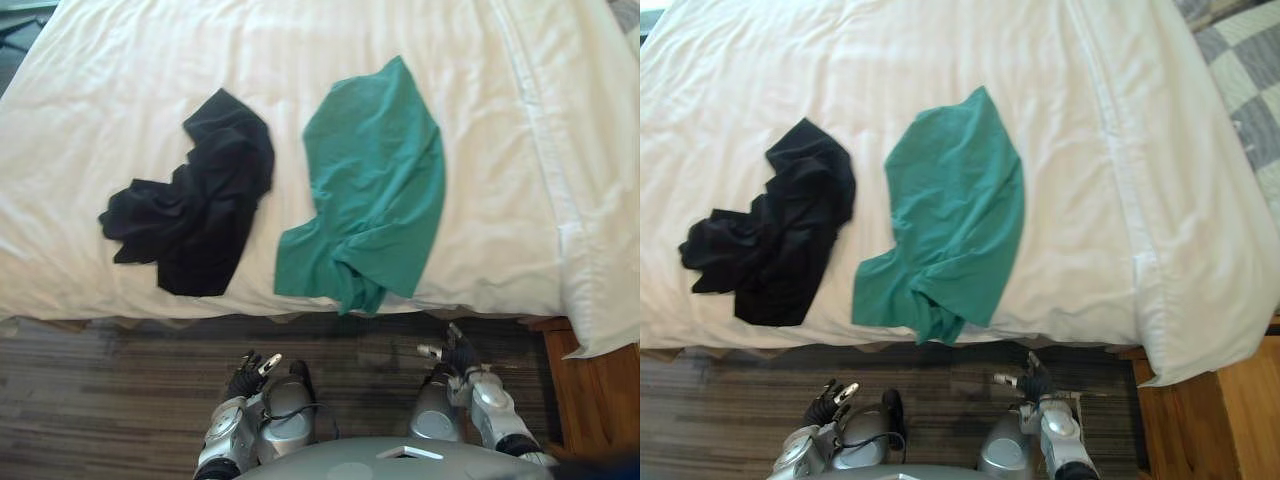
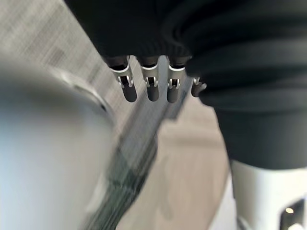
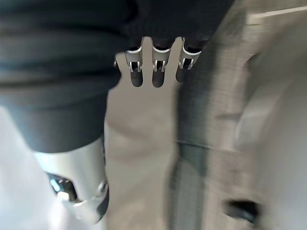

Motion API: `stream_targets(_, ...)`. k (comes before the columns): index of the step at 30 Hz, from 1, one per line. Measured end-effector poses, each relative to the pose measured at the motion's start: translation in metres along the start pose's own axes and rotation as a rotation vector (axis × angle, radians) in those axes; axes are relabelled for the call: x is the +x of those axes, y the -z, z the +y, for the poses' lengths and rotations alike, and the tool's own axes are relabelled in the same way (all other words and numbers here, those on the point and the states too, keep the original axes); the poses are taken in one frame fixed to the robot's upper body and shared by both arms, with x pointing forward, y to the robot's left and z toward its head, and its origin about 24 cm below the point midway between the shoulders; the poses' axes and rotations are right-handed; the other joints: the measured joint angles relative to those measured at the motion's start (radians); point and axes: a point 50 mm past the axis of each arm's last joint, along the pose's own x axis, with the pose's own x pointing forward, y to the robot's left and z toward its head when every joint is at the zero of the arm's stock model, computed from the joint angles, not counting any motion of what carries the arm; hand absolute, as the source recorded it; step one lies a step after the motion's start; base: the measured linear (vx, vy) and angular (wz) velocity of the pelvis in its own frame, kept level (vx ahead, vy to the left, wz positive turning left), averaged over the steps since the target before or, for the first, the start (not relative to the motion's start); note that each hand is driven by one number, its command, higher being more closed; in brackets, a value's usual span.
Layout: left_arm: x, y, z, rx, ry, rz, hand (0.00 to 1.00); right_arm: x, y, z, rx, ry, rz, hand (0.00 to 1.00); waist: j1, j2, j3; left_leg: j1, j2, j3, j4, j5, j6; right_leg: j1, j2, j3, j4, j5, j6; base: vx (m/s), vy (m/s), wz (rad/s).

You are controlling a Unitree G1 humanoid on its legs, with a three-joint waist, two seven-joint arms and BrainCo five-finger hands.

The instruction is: Tidy the bed and pick cloth on bed and put in laundry

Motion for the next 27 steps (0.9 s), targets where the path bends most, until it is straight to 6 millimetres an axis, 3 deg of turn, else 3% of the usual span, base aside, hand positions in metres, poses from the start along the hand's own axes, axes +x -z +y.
stream_targets(2, 0.002, -0.001, 0.0, 0.019, 0.002, 0.018, 0.0, -0.003, 0.006, 0.006, 0.039, -0.011, 0.002, 0.0, -0.004, -0.001, -0.008, 0.007, -0.011, -0.005, 0.014, -0.014, 0.011, 0.034, -0.001, -0.002, -0.042, 0.06, -0.022, -0.01, 0.251, 0.02)
stream_targets(4, 0.002, 0.001, 0.002, 0.06, 0.0, 0.041, 0.0, -0.004, 0.01, 0.017, 0.052, -0.063, -0.003, 0.0, 0.002, -0.009, -0.02, 0.037, -0.007, 0.004, -0.027, 0.0, 0.022, 0.037, 0.019, -0.026, -0.055, 0.128, -0.107, -0.04, 0.185, -0.17)
stream_targets(5, 0.001, 0.005, 0.003, 0.066, -0.007, 0.056, 0.0, -0.006, 0.012, 0.019, 0.047, -0.084, -0.011, 0.0, 0.0, -0.015, -0.037, 0.052, -0.011, 0.005, -0.068, 0.021, 0.027, 0.036, 0.038, -0.023, -0.063, 0.141, -0.126, -0.03, 0.11, 0.11)
stream_targets(7, 0.001, 0.003, 0.006, 0.09, -0.01, 0.064, 0.0, -0.01, 0.014, 0.027, 0.028, -0.127, -0.046, 0.0, -0.026, -0.025, -0.071, 0.083, -0.009, -0.032, -0.215, 0.118, 0.027, 0.032, 0.163, 0.043, -0.039, 0.039, -0.127, 0.0, 0.026, 0.43)
stream_targets(9, 0.004, 0.0, -0.003, 0.115, 0.023, 0.062, 0.0, -0.013, 0.016, 0.028, 0.02, -0.136, -0.063, 0.0, -0.029, -0.037, -0.073, 0.098, -0.016, -0.06, -0.29, 0.171, 0.022, 0.035, 0.265, 0.121, -0.037, -0.063, -0.145, -0.04, -0.075, 0.39)
stream_targets(10, 0.005, -0.001, -0.005, 0.121, 0.029, 0.061, 0.0, -0.014, 0.017, 0.029, 0.013, -0.144, -0.066, 0.0, -0.024, -0.049, -0.08, 0.106, -0.033, -0.064, -0.317, 0.19, 0.017, 0.049, 0.274, 0.133, -0.069, -0.1, -0.156, -0.08, -0.103, 0.29)
stream_targets(14, 0.003, 0.013, -0.009, 0.102, 0.002, 0.103, 0.0, -0.015, 0.016, 0.026, -0.004, -0.15, -0.08, 0.0, -0.045, -0.005, -0.079, 0.196, -0.025, -0.082, -0.449, 0.267, 0.008, 0.099, 0.297, 0.122, -0.092, -0.103, -0.156, -0.03, -0.064, 0.09)
stream_targets(19, -0.004, 0.024, 0.007, 0.029, -0.091, 0.125, 0.0, -0.015, 0.022, 0.026, -0.002, -0.114, -0.046, 0.0, -0.033, -0.003, -0.088, 0.25, -0.021, -0.078, -0.458, 0.264, 0.001, 0.152, 0.301, 0.12, -0.103, -0.103, -0.156, 0.0, -0.01, 0.0)
stream_targets(22, -0.008, 0.03, 0.017, -0.055, -0.162, 0.132, 0.0, -0.016, 0.027, 0.029, 0.006, -0.114, -0.008, 0.0, -0.012, -0.023, -0.094, 0.252, -0.019, -0.051, -0.46, 0.264, 0.0, 0.15, 0.304, 0.144, -0.11, -0.093, -0.155, 0.0, 0.026, -0.17)
stream_targets(27, -0.013, 0.034, 0.02, -0.115, -0.215, 0.078, 0.0, -0.018, 0.034, 0.026, 0.111, -0.04, 0.041, 0.0, -0.013, -0.013, -0.1, 0.284, -0.02, -0.025, -0.464, 0.257, -0.003, 0.172, 0.302, 0.165, -0.123, -0.087, -0.152, -0.02, 0.025, -0.15)
